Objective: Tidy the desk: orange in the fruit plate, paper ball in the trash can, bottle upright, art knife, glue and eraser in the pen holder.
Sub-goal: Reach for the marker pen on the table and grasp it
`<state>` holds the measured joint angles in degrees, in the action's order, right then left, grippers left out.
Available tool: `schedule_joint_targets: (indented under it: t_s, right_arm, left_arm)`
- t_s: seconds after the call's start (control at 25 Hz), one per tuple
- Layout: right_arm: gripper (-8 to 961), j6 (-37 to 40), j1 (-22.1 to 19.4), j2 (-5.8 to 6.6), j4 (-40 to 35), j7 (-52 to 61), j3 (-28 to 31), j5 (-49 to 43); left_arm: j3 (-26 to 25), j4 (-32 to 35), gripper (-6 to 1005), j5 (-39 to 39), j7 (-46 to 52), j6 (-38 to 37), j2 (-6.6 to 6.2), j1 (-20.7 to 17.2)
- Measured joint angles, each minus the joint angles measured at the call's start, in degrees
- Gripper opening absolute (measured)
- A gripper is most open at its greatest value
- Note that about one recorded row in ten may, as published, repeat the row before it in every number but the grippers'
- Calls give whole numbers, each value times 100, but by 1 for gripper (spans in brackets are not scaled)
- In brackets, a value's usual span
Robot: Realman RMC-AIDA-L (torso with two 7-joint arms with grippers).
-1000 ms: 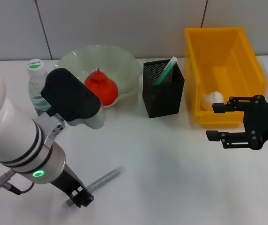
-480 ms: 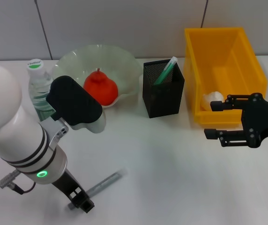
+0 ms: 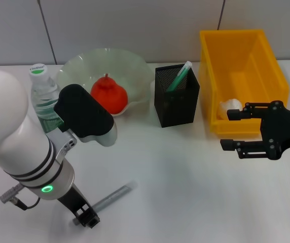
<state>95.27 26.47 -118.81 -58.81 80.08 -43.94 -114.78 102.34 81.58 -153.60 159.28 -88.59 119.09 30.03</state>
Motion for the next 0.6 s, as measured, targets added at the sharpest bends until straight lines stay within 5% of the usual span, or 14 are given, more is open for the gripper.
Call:
schedule_joint_targets:
  t_s: [0.32,0.6]
  right_arm:
    - [724,0,-1,7,10,-1,0,6]
    - [724,0,-2,7,10,-1,0,2]
  left_arm:
    - [65,-2,354,13,-2,1,0,3]
    - [140,-122,356,16,-2,-1,0,69]
